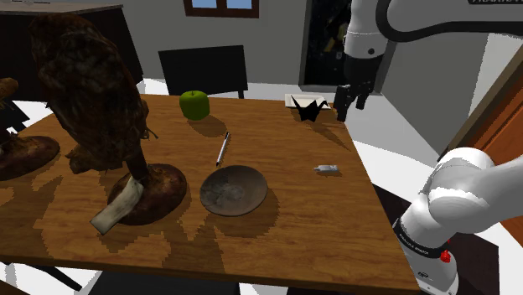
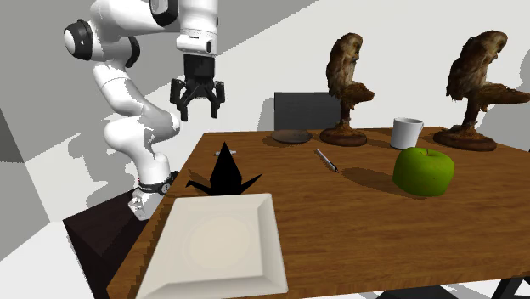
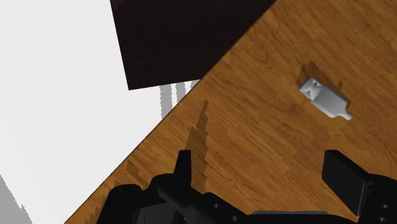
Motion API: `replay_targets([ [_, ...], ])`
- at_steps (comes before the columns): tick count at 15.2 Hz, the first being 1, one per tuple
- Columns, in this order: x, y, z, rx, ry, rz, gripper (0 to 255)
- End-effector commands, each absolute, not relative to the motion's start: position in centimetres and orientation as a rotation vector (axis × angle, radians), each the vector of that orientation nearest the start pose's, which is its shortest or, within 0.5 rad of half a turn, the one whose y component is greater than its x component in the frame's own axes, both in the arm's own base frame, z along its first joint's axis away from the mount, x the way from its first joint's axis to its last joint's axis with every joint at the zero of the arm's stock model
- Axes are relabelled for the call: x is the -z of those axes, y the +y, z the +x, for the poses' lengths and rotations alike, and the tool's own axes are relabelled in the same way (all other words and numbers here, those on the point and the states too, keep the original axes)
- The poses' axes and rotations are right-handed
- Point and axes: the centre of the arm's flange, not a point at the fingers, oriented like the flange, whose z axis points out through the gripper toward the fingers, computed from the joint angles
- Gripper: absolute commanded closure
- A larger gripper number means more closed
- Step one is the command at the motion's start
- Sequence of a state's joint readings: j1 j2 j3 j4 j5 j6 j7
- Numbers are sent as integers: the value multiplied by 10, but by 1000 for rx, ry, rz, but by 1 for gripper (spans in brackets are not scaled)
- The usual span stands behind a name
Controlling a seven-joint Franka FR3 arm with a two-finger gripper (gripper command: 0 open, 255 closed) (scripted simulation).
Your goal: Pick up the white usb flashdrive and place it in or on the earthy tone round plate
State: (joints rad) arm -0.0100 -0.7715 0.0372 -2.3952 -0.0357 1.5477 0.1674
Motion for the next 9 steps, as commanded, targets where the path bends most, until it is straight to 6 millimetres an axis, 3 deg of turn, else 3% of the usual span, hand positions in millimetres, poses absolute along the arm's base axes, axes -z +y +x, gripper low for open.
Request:
replay_targets([
  [1, -566, 7, 306, -113, 242, -3199, 0],
  [9, -495, 78, 301, -31, 326, -3147, 0],
])
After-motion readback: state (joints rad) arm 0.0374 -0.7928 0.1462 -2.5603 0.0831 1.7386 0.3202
